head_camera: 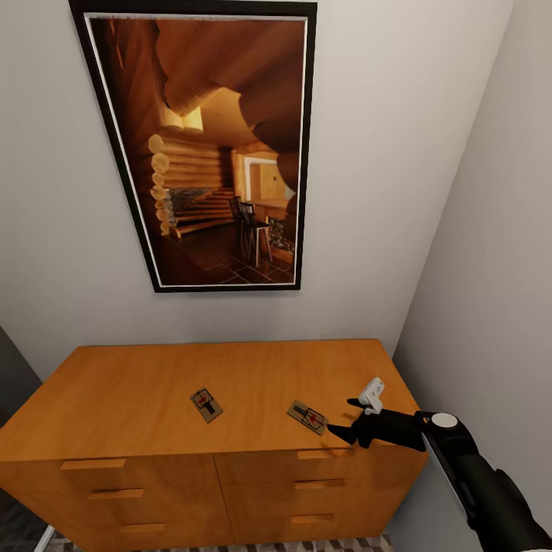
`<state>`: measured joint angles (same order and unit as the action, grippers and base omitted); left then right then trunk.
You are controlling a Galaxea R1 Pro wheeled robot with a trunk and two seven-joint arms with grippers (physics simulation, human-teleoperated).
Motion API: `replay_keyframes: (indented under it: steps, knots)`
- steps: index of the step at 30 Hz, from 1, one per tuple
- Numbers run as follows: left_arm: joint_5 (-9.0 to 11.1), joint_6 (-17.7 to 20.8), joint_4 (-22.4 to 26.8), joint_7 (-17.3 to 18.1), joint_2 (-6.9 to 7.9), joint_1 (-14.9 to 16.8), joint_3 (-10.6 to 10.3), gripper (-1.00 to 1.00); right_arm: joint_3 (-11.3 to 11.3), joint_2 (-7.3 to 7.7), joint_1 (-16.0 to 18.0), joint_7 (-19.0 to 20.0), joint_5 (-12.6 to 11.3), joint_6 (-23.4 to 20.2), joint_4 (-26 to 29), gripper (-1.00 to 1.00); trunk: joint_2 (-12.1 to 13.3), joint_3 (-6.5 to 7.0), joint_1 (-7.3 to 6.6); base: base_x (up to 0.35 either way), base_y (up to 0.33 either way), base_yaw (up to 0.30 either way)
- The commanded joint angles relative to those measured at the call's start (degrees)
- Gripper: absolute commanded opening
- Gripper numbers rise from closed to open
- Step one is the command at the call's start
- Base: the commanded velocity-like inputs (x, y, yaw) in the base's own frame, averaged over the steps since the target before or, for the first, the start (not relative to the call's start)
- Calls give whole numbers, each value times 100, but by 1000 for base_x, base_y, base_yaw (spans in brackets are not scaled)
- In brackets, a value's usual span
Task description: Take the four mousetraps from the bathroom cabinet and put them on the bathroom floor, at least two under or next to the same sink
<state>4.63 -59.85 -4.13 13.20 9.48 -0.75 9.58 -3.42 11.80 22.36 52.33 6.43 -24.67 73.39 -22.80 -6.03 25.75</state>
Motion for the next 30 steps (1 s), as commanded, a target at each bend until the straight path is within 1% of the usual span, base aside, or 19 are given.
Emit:
replay_keyframes:
  steps: [1,30]
  knots:
    - [47,-15,-9,59,1,4,17,100,-2,1,5,24,40,-25,9,100,-12,-11,4,0,0,0]
    - [47,-15,-9,59,1,4,17,100,-24,-43,5,121,1,-54,7,100,-12,-11,4,0,0,0]
